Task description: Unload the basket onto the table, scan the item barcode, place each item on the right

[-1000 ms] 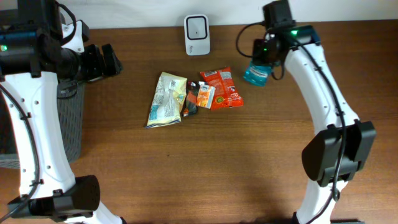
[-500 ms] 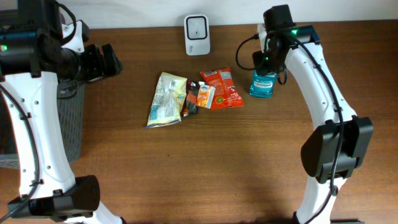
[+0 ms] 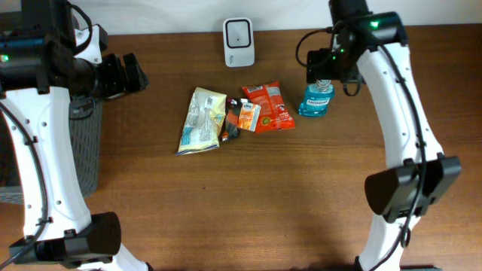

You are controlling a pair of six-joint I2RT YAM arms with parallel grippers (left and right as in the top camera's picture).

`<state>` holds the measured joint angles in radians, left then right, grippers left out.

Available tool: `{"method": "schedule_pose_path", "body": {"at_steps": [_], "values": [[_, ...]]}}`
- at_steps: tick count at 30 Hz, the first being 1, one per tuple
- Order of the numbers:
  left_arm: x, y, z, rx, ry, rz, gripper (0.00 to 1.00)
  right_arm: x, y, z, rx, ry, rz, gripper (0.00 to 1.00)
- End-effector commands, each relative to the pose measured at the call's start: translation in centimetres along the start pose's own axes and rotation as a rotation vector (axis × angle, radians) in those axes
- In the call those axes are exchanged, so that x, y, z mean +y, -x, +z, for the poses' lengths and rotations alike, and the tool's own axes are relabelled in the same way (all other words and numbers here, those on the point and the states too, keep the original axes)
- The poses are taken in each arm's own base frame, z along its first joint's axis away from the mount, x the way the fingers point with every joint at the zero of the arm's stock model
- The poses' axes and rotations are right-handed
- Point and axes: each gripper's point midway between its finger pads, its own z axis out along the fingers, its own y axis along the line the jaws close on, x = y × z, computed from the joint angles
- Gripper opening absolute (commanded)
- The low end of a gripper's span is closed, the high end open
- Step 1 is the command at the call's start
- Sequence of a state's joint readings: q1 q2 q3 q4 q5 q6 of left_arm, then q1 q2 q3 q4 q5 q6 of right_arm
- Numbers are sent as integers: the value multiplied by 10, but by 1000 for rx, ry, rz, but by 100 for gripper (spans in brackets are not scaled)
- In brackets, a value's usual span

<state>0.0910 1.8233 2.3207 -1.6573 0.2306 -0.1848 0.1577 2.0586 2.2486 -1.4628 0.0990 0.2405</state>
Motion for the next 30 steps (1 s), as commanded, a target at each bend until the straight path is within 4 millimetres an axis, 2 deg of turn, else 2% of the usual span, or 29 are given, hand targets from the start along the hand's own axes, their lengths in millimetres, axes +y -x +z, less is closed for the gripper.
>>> {"method": "schedule_pose_path", "body": {"at_steps": [1,5,7,10,12,14,15,18,22,24,28,30], "values": [[-1,0,-5,-14,-2,-6,99,-10,-23,-27,40,-35,102,99],[-1,0,-5,-13,-2,-6,99,-14,-51,-34,142,-67,130,99],[-1,0,-5,-14,-2,-6,99,-9,-59,-39,142,-64,110,99],[-1,0,-5,-13,-2,-6,99,-3,-82,-56,140,-57,73,99],[-1,0,-5,-13,-2,-6,99,-10,-99,-66,114,-93,88,99],[-1,0,-5,-14,-2,-6,99,-14,-114,-68,80,-96,88,99],[-1,0,-5,-13,-2,-6,99,-16,-123,-64,52,-83,91,99],[-1,0,-5,-14,-2,-6,99,-17,-130,-47,-18,-54,93,99],[-1,0,-5,-14,-2,-6,99,-7,-121,10,-135,-17,44,99],[-1,0,-5,-13,-2,-6,99,1,-120,37,-136,6,44,99],[-1,0,-5,-14,-2,-6,99,-6,-108,55,-163,-62,50,99],[-1,0,-5,-13,-2,-6,99,-3,-100,63,-180,-59,54,98]]}}
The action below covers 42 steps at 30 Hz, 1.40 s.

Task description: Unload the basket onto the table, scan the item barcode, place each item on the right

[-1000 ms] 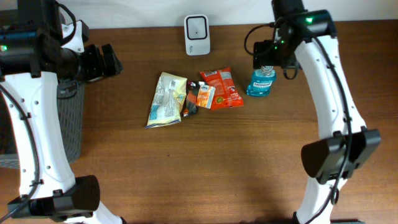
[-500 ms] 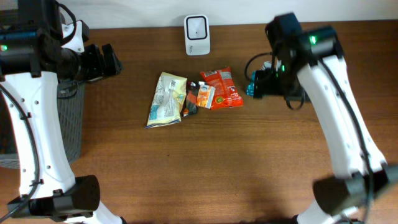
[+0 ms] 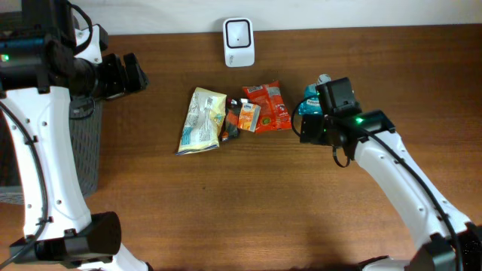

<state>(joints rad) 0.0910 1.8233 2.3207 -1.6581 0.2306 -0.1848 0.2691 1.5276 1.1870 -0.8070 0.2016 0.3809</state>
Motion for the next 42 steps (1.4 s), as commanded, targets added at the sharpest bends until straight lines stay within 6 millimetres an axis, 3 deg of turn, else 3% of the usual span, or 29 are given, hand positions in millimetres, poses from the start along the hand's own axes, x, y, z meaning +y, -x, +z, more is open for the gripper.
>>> {"method": "schedule_pose_path", "body": {"at_steps": [1,6,12,20,27,31,36,42], "values": [[-1,0,-5,-14,-2,-6,99,-2,12,14,-39,-36,-2,98],[-1,0,-5,-14,-2,-6,99,-2,26,41,-80,-88,4,98],[-1,0,-5,-14,-2,-6,99,-8,46,48,-167,-153,12,99],[-1,0,-5,-14,-2,-6,99,1,44,68,-238,-96,-31,98],[-1,0,-5,-14,-2,-5,99,31,67,65,-343,58,-60,98],[-1,0,-5,-14,-2,-6,99,28,71,68,-363,38,-51,98],[-1,0,-5,-14,-2,-6,99,30,77,85,-392,12,-92,98],[-1,0,-5,-14,-2,-6,99,29,99,77,-490,-21,-114,98]]}}
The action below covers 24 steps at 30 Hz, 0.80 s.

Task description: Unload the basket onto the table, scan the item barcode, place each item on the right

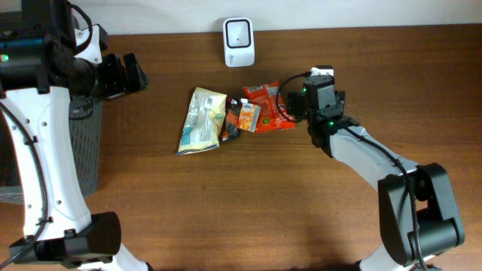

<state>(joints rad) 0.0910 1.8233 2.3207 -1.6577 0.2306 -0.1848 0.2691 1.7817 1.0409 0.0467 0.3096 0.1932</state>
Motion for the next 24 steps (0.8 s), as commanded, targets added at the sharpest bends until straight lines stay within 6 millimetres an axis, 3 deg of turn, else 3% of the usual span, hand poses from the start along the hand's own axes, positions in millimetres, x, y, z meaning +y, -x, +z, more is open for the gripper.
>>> {"method": "schedule_pose_path", "body": {"at_steps": [1,10,12,19,24], "values": [[-1,0,-5,-14,-2,-5,99,-6,11,0,-44,-36,-88,98],[-1,0,-5,-14,-2,-6,99,-7,25,-13,-70,-29,-294,99],[-1,0,-5,-14,-2,-6,99,-4,23,-11,-63,42,-339,99],[-1,0,-5,-14,-2,-6,99,-29,27,-4,-69,308,-237,99],[-1,0,-5,-14,-2,-6,99,-19,29,-10,-104,447,-260,99]]}}
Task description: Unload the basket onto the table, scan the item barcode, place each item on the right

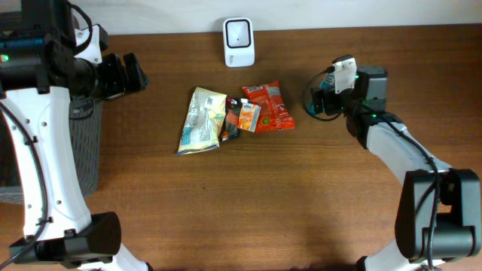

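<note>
The white barcode scanner (pixel 238 32) stands at the back edge of the table. My right gripper (pixel 318 102) lies low on the table, right of the orange-red packet (pixel 268 106) and pointing left at it. The arm covers its fingers, so their state does not show. The blue bottle is hidden except for a speck of blue (pixel 329 74) beside the wrist. A pale yellow snack bag (pixel 201 119) and a small orange-white sachet (pixel 245 116) lie left of the packet. My left gripper (pixel 134 73) hangs open at the far left, holding nothing.
A grey mesh basket (pixel 84 143) stands at the left edge under the left arm. A small dark item (pixel 230 126) lies between the bag and the sachet. The right arm's base (pixel 437 218) sits at the front right.
My right gripper was against the right edge of the orange-red packet; now it sits farther right, where the blue bottle stood at first. The bottle is covered in both. The left arm is unchanged.
The blue bottle first stood in plain view under my raised right gripper. Then the arm was low with the gripper beside the bottle. Then it reached to the packet with the bottle out of sight. Now it lies farther right. The packets have not shifted.
</note>
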You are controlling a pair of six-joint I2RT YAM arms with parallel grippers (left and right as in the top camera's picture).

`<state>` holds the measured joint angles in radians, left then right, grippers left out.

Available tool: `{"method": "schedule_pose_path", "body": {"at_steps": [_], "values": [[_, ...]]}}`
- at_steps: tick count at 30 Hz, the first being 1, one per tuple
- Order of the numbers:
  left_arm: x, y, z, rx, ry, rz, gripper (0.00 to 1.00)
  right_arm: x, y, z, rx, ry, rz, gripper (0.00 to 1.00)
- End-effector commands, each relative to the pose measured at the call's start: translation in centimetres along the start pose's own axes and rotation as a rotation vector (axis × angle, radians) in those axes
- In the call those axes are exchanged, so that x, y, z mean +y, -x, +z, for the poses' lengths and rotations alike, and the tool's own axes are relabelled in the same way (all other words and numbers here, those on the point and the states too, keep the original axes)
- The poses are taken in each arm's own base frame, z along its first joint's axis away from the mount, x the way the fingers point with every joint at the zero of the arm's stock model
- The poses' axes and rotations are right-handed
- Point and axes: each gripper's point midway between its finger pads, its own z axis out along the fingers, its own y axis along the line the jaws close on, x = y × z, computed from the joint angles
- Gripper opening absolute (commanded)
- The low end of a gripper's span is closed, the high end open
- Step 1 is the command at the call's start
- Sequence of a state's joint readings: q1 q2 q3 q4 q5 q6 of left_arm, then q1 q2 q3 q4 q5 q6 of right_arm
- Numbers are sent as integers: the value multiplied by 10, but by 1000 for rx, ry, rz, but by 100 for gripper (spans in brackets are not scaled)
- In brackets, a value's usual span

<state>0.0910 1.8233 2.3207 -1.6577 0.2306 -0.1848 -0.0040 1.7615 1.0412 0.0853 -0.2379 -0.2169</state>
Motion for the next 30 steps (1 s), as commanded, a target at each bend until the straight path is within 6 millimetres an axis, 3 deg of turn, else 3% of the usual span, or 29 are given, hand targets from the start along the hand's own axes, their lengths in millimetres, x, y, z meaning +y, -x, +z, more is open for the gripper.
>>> {"method": "schedule_pose_path", "body": {"at_steps": [1,14,17,23,26,30], "values": [[-1,0,-5,-14,-2,-6,99,19,16,-7,-61,110,-33,98],[-1,0,-5,-14,-2,-6,99,17,6,5,-52,109,-93,98],[-1,0,-5,-14,-2,-6,99,16,9,5,-55,106,31,90],[-1,0,-5,-14,-2,-6,99,15,16,3,-61,111,242,86],[-1,0,-5,-14,-2,-6,99,15,18,1,-66,111,266,78],[-1,0,-5,-14,-2,-6,99,4,10,2,-34,39,376,75]]}}
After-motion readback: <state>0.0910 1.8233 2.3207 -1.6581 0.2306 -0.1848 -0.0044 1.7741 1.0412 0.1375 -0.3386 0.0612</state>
